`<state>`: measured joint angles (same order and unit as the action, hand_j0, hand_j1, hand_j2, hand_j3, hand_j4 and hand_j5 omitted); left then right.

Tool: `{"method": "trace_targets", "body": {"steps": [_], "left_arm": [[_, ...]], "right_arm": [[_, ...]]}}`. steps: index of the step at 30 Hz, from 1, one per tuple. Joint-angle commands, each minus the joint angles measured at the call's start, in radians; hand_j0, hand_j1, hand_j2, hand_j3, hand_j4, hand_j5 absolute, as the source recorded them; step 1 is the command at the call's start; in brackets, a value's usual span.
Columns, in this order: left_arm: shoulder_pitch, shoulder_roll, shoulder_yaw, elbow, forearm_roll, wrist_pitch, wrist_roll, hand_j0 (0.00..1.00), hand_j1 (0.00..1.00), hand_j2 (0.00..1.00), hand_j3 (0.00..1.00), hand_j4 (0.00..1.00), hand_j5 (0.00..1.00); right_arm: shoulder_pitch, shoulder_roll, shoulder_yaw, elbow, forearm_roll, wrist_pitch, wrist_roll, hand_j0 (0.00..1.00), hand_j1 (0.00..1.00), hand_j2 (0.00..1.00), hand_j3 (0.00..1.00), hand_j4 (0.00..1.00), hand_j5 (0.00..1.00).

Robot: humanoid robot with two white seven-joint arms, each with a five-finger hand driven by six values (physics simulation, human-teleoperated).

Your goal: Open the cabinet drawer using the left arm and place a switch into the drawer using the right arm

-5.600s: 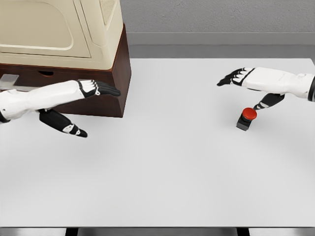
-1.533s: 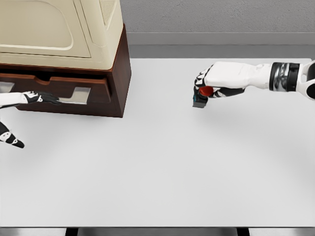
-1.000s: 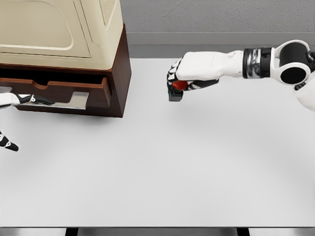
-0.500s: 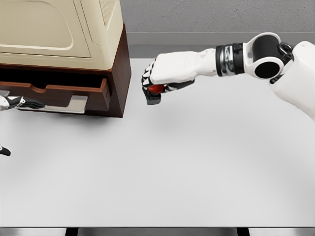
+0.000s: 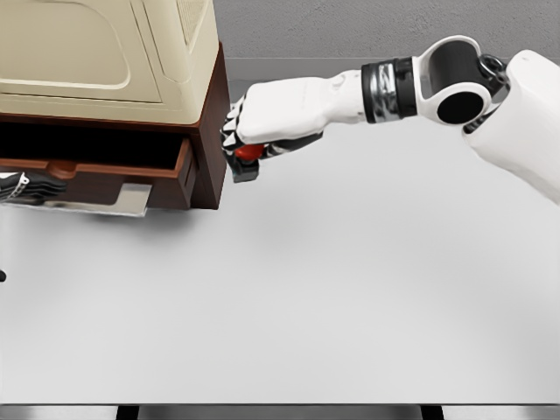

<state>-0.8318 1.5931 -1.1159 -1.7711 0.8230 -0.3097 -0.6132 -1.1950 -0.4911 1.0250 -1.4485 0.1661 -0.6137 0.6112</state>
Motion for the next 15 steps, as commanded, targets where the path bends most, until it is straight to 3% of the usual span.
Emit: {"method": "trace_targets", "body": {"steps": [1,15], "left_arm": [[0.000,0.007,-0.004,0.009,-0.081,0.003,0.002,1.00,1.00,1.00,1.00,1.00,1.00],[0.010,0.036,0.002,0.007,-0.045,0.001,0.002,1.00,1.00,1.00,1.00,1.00,1.00]], "right_arm": [[0.000,0.002,0.000,-0.006,-0.028,0.003,0.000,0.45,0.45,0.45,0.45,0.45,0.45],[-0.072,0.111,0.035,0.007,-0.054,0.029,0.000,0.45,0.45,0.45,0.45,0.45,0.45]]}}
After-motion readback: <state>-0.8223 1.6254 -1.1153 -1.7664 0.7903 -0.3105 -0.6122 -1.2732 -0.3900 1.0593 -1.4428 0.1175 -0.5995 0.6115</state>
